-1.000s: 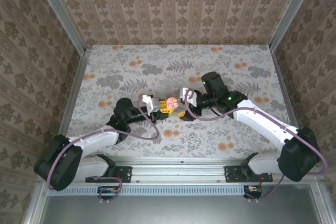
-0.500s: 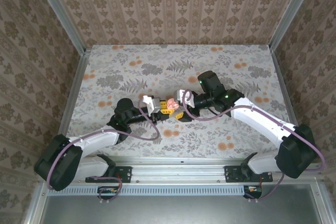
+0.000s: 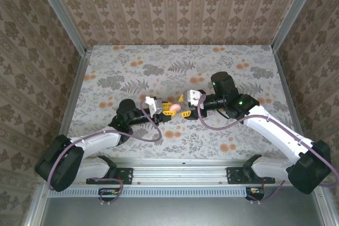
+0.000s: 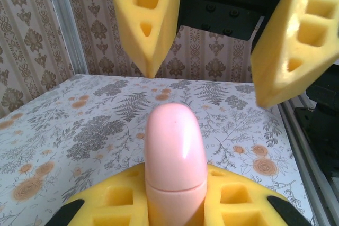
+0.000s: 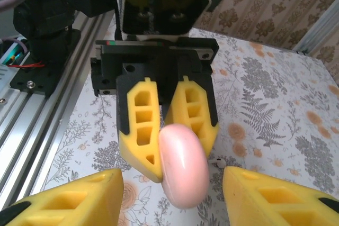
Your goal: Insert the wireless bluetooth earbuds into the charging case
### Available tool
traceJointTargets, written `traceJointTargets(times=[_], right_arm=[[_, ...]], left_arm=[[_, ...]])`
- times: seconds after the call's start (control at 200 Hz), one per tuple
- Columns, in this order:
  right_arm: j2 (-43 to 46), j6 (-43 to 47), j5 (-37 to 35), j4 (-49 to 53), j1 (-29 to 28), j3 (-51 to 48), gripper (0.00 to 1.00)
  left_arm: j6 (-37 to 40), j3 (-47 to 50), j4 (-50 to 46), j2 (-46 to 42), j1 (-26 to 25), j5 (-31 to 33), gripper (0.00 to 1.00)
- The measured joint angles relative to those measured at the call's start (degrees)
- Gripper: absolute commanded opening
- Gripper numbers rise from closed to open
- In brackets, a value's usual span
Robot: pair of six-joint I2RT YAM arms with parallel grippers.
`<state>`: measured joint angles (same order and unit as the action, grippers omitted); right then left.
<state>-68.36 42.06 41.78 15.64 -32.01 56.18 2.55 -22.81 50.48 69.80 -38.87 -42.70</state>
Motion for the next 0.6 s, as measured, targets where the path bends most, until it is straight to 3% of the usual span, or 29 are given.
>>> traceJointTargets(times=[0.295,0.6], right_arm=[[-3.7,2.1,-0.9,0.9,0.3,0.4,0.48],[-5.9,3.5,0.8,1.3,0.3,1.7,0.32]], left_arm=[[0.0,-0.1,0.0,0.0,-0.1,0.0,0.13],[0.0,-0.2,0.0,0.0,-0.1,0.0,0.13]])
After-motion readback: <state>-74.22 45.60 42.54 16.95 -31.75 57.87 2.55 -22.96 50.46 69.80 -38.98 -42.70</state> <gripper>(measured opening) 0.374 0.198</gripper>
